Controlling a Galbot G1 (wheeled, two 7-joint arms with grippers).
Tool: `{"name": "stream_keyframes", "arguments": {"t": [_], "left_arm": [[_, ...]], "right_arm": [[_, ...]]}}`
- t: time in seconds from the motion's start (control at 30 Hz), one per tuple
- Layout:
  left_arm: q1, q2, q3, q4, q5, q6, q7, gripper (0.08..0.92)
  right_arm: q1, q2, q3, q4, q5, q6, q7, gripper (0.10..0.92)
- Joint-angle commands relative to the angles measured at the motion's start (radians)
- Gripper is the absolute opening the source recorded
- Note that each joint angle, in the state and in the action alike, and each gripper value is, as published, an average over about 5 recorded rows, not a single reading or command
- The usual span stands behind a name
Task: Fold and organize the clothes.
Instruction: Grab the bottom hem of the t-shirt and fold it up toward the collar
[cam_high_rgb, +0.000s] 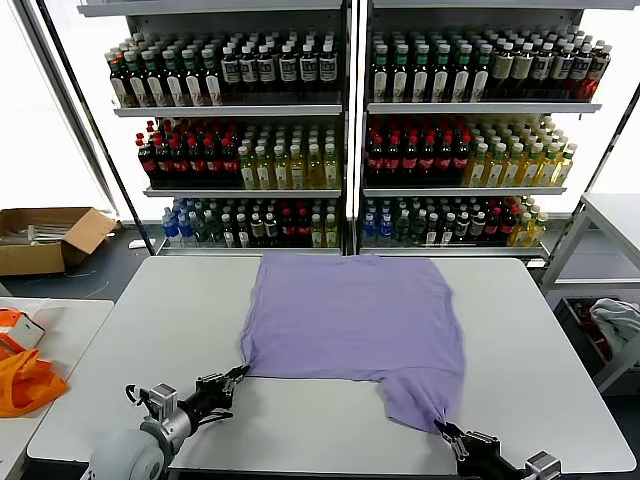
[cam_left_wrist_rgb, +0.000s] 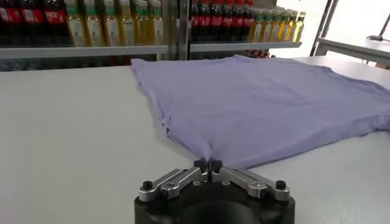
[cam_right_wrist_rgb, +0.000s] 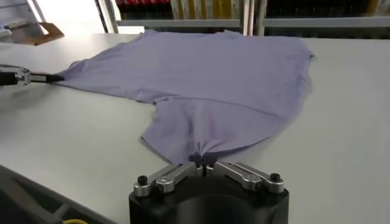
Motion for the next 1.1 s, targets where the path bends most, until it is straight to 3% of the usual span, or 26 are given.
{"name": "stream_keyframes", "arguments": {"t": [0.03,0.3,0.63,1.1], "left_arm": [[0.126,-0.001,-0.052,-0.187,0.019,0.016,-0.028,0.086],[0.222,0.015,-0.102,-0.288,0.022,0.050,-0.047,0.086],[0.315,0.059,-0.150,-0.340,0.010,0.059,-0.028,0.086],[0.065,0.121,-0.058,-0.159,-0.091,0.057,0.014,0.086]], "right_arm": [[-0.143,-0.011,0.040,0.091,0.053,0.043,-0.004,0.105],[-0.290,-0.008,0.085,0.171,0.057,0.126,-0.034,0.105],[-0.243,0.036,0.081,0.179,0.113,0.153,-0.024,0.105],[0.243,0.074,-0.008,-0.075,0.188,0.137,0.034,0.105]]}}
